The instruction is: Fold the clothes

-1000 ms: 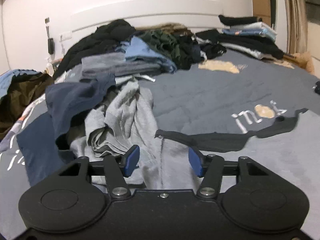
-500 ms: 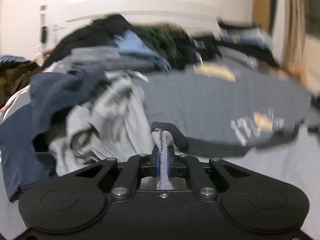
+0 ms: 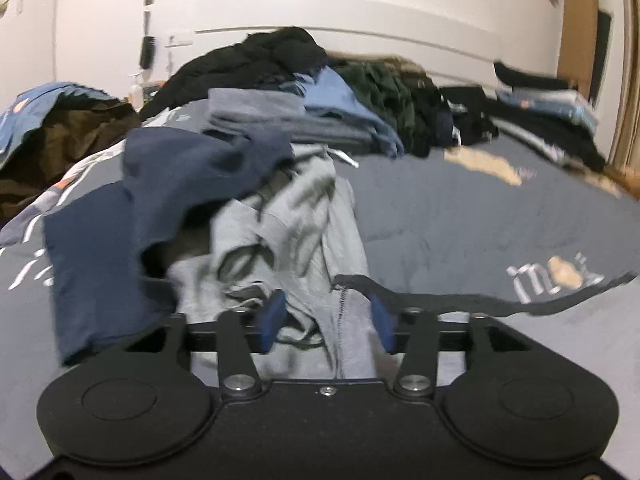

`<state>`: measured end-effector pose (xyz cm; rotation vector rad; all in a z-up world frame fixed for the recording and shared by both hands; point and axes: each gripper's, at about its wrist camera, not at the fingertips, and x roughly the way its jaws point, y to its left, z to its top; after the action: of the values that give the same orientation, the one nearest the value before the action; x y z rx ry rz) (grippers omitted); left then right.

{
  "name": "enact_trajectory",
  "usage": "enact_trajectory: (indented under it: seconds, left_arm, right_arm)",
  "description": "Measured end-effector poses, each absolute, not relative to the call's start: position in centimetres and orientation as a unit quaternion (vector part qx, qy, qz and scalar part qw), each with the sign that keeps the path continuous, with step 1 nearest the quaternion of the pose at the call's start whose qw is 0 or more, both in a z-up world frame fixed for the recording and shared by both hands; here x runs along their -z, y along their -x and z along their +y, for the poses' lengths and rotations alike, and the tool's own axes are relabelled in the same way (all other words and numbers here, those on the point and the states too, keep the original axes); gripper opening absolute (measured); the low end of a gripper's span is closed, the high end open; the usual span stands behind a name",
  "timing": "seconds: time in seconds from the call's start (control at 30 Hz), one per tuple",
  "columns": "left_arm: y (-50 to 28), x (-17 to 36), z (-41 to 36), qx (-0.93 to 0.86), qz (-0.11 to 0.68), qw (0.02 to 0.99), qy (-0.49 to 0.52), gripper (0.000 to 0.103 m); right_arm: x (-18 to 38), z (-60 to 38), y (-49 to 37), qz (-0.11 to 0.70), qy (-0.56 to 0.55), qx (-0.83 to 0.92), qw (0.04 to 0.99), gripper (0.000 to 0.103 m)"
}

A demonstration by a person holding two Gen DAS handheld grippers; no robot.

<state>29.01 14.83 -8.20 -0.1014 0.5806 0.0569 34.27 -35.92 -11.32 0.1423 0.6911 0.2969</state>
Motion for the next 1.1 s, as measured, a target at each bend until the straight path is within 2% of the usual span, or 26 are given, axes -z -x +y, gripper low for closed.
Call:
enact_trajectory:
  seconds: [0.03, 0.07, 0.23, 0.43, 0.6, 0.77, 1.1]
  left_arm:
    - [-27.9, 7.4, 15.2, -0.027, 0.278, 0.958, 0.066, 0.050]
    - [-26.7, 6.6, 15.5, -0.025, 0.270, 0.959, 0.082, 0.050]
    - [-19.2, 4.0, 14.9, -0.021, 0.242, 0.960, 0.142, 0.050]
    - [-11.4, 4.0, 15.0, -0.031, 0.222, 0.946, 0.236, 0.052]
    - [-8.3, 6.0, 15.1, -0.033, 0.234, 0.944, 0.230, 0.052]
    - [-7.8, 8.1, 15.2, -0.045, 0.252, 0.941, 0.222, 0.052]
    - [-9.5, 11.4, 13.8, -0.038, 0.289, 0.935, 0.201, 0.054]
  right_arm:
    - [10.3, -36.2, -33.8, 0.332, -0.076, -0.149, 0.928, 0.041]
    - [9.2, -36.5, -33.2, 0.328, -0.083, -0.153, 0.928, 0.047]
    - [5.4, -37.8, -27.6, 0.305, -0.131, -0.164, 0.929, 0.053]
    - [5.4, -38.2, -19.6, 0.308, -0.152, -0.159, 0.926, 0.054]
    - [7.3, -39.3, -14.4, 0.311, -0.122, -0.123, 0.934, 0.054]
    - [10.0, -40.6, -13.2, 0.339, -0.085, -0.076, 0.934, 0.054]
    - [14.2, -38.8, -12.8, 0.365, -0.100, -0.100, 0.920, 0.054]
